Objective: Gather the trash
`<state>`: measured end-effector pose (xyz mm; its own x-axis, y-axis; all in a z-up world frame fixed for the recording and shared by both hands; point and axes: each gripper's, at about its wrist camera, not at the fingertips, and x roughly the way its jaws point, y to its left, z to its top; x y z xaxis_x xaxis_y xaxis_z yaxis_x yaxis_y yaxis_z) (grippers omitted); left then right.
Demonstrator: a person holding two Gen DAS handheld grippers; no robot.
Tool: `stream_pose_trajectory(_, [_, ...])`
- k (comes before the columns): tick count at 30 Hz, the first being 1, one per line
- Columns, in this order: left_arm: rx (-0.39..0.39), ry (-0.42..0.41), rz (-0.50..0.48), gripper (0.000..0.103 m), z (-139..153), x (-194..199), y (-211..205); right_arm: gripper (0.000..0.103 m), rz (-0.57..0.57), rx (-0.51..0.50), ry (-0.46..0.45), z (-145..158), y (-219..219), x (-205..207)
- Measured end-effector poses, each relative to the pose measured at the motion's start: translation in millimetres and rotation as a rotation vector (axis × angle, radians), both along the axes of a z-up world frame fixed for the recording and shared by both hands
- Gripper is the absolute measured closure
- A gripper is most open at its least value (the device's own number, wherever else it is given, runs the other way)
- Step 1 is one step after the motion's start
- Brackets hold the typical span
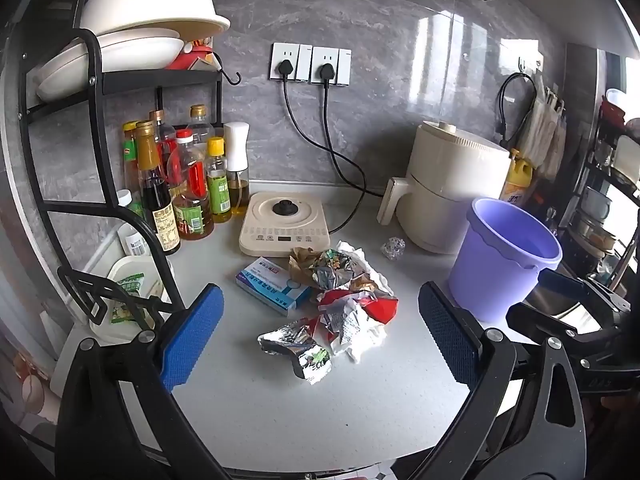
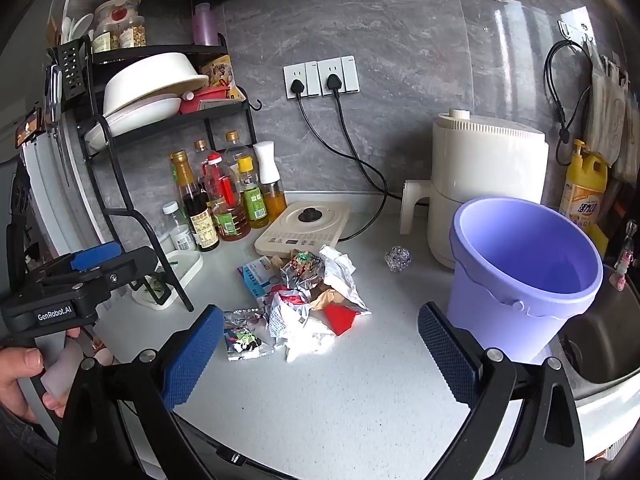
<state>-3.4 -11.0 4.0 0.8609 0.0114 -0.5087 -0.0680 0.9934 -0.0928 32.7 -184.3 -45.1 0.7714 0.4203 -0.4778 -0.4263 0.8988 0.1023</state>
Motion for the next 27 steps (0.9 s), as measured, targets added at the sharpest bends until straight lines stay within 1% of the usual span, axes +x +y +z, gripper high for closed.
stream_pose_trajectory(2, [-0.009, 0.003, -0.001, 0.006, -1.4, 4.1, 9.9, 0.008, 0.000, -0.001, -0.001, 0.4, 0.0, 0.4])
stream_pose_trajectory(12, [-0.008, -0.001, 0.001, 0.006, -1.0, 4.1, 10.6, 0.008, 0.031, 0.003, -0.013, 2.8, -0.2, 0.6])
stream_pose_trajectory(27, [-0.006, -0.003, 0.004, 0.006, 0.2, 6.4, 13.0, 0.008, 0.040, 0.009, -0.008, 2.4, 0.0, 3.0])
